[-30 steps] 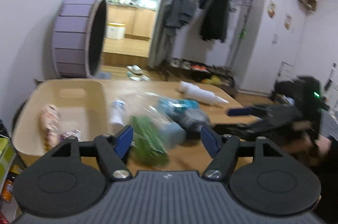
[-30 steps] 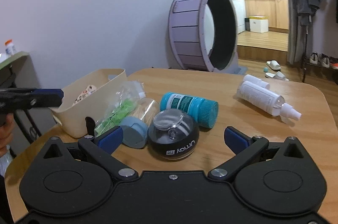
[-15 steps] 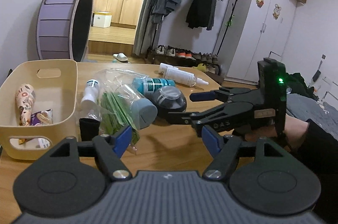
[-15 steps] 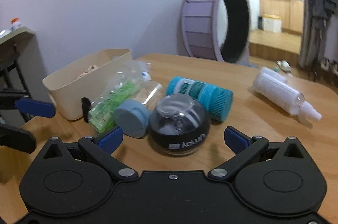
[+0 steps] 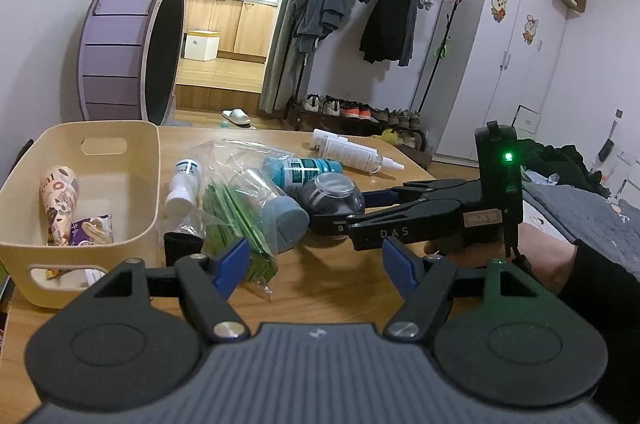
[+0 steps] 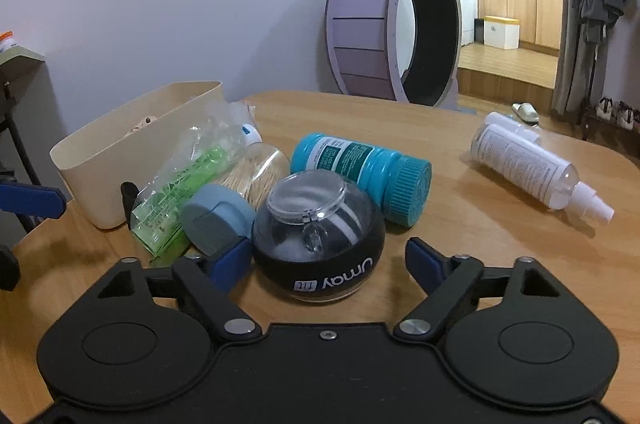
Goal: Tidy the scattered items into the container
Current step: 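Close the right gripper around the black Umay wrist ball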
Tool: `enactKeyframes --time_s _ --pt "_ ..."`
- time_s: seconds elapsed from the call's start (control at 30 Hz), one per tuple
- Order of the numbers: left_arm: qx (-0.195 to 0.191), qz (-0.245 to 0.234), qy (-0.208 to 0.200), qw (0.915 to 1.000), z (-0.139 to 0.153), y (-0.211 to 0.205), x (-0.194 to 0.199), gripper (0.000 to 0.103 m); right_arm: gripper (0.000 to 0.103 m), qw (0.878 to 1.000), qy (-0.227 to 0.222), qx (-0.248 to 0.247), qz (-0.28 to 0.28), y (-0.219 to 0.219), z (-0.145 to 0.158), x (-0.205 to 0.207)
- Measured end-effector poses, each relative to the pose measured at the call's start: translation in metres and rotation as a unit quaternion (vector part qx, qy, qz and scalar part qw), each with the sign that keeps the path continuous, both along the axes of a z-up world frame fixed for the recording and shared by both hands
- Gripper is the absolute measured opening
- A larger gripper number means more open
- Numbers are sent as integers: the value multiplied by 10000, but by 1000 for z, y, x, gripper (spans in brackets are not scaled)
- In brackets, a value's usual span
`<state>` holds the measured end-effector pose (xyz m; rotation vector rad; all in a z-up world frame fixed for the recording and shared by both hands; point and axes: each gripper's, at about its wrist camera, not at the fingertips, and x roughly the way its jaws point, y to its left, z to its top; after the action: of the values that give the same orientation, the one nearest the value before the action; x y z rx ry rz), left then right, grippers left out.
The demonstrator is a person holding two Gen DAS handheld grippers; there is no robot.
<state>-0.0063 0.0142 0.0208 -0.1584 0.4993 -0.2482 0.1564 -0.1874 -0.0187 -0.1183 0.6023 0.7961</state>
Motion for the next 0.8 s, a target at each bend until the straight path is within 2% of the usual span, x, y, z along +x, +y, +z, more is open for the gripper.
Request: enactKeyframes --time_s 0.1,0.23,0.43,0.8 --pt "4 1 8 10000 -1 -1 0 72 70 10000 16 65 43 1 0 0" --pt "38 2 7 10000 -1 -2 -1 72 70 9999 57 122 77 -1 1 -1" --pt "41 -5 -9 10000 0 -1 -1 72 70 9999 -28 -122 104 -6 7 -12" --pt "97 -33 0 9999 -1 -4 2 72 70 9994 -298 -58 145 -27 25 -29"
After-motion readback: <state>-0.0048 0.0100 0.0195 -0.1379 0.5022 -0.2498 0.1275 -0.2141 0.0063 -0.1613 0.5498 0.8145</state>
